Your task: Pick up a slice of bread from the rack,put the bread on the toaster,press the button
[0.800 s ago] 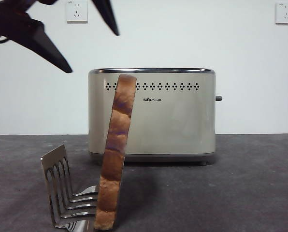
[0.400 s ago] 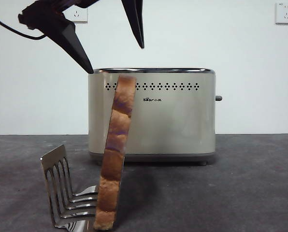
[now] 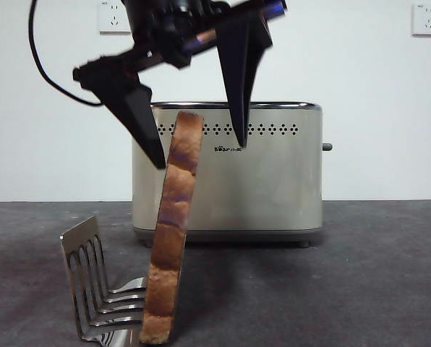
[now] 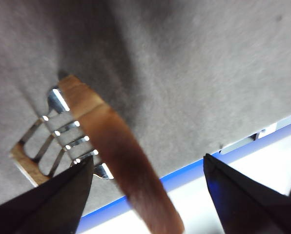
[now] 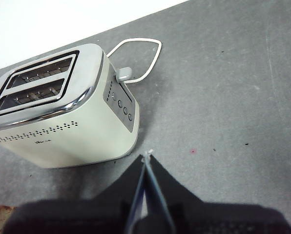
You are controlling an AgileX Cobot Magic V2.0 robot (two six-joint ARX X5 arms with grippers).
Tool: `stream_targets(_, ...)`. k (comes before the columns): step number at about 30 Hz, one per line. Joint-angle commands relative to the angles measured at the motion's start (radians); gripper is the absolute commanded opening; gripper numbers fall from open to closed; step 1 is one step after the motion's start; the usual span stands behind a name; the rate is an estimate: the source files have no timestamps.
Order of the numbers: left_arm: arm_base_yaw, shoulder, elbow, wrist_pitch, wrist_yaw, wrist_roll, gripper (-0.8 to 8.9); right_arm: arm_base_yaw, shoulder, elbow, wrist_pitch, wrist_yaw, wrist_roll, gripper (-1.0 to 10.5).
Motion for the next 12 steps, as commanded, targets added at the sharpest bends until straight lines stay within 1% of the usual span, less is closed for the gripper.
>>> stream_targets(1,-0.003,0.012,0.000,-0.006,-0.010,-0.003,3.77,0.002,-0.002,0.005,0.002,-0.003,-0.002,0.0)
stream_targets(8,-0.003,0.012,0.000,-0.047,-0.076,-0.003,3.75,0.009,-0.002,0.005,-0.003,-0.002,-0.004,0.0)
stream_targets(12,-0.003,0.012,0.000,-0.056,-0.081,-0.003,3.72,0.029,-0.002,0.005,-0.011,0.010,-0.014,0.0)
